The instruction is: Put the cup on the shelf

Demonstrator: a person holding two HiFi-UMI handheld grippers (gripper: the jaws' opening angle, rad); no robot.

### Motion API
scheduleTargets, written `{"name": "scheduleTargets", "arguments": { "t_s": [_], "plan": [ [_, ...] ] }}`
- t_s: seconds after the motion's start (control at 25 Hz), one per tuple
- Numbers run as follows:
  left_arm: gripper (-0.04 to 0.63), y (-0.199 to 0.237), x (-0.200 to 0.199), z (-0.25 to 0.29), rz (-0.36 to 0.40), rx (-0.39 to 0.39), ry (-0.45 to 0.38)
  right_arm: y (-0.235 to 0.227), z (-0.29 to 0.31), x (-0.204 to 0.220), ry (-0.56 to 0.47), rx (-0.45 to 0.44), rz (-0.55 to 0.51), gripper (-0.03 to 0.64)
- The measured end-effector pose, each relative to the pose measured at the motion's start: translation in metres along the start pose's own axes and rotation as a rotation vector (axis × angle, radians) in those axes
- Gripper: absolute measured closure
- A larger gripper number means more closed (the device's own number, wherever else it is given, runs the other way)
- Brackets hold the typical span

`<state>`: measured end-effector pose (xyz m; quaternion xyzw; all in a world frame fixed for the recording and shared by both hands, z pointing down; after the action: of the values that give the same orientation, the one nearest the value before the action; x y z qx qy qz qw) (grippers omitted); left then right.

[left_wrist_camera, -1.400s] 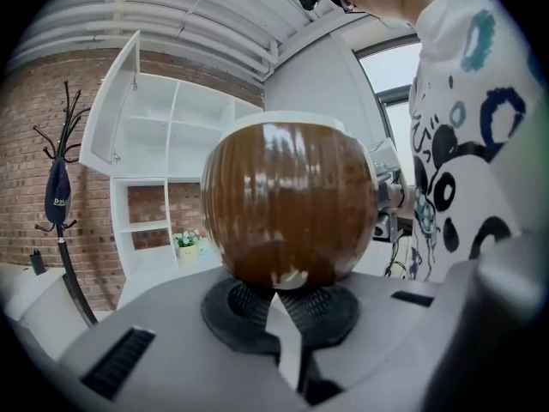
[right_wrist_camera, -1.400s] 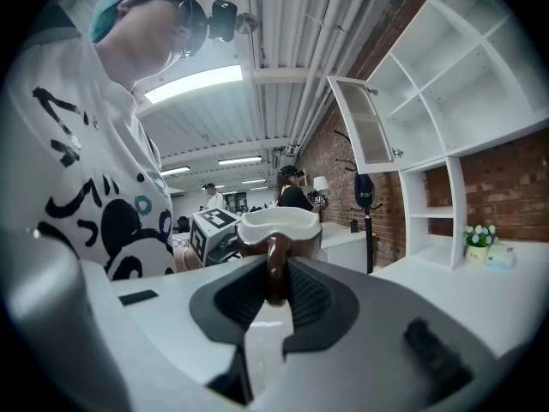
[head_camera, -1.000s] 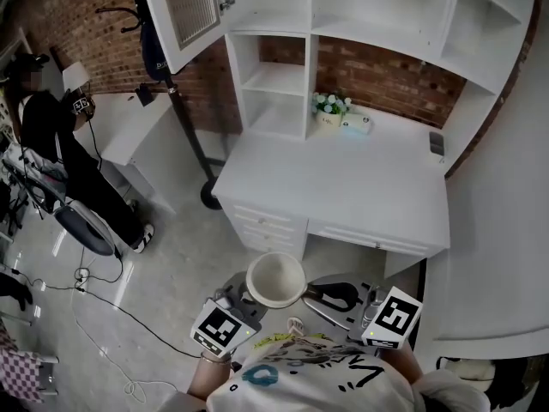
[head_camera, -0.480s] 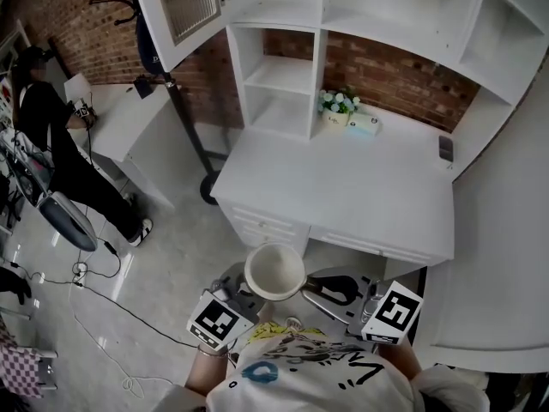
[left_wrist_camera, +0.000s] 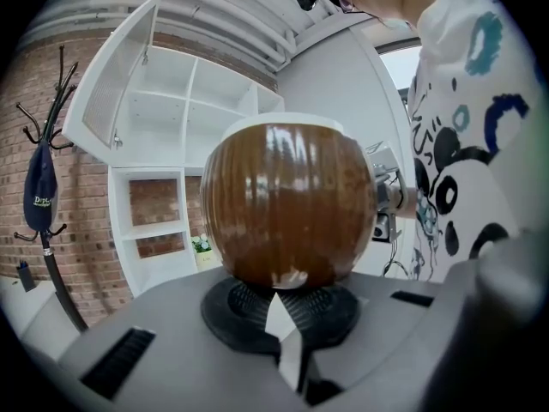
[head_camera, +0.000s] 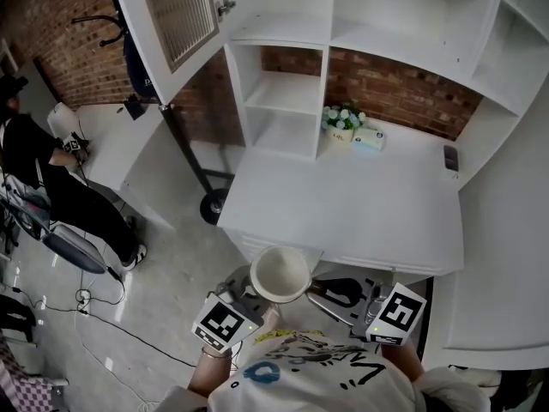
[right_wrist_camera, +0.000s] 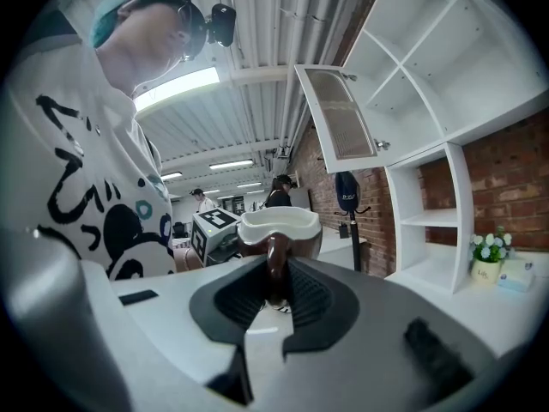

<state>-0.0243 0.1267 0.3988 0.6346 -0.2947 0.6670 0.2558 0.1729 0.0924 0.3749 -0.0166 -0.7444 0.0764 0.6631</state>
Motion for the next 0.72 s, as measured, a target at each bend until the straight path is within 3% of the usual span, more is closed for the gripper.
{"name": "scheduleTargets", "arguments": {
  "t_s": [0.32,0.72],
  "plan": [
    [0.581,0.07,0.001,-0.009,0.009,0.058,-0.013,-0.022,0.061,-0.006,-0.022,0.067,-0.01,0.555],
    [0.581,0.124,0.012,-0.017,0.0,0.116,-0.001,-0.037,0.108,0.0,-0.019,0.14,-0.003,0.555]
  ]
}}
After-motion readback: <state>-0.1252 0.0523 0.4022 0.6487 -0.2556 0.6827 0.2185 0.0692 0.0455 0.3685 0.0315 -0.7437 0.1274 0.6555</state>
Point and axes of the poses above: the fingertips, and each gripper's own axes: z forward along the fingers, y to its left, x out of its underside, the point moved 10 cm from there along -z, backward along the fingers, and after that the axes turned 15 degrees about -y, right-handed, at the moved point
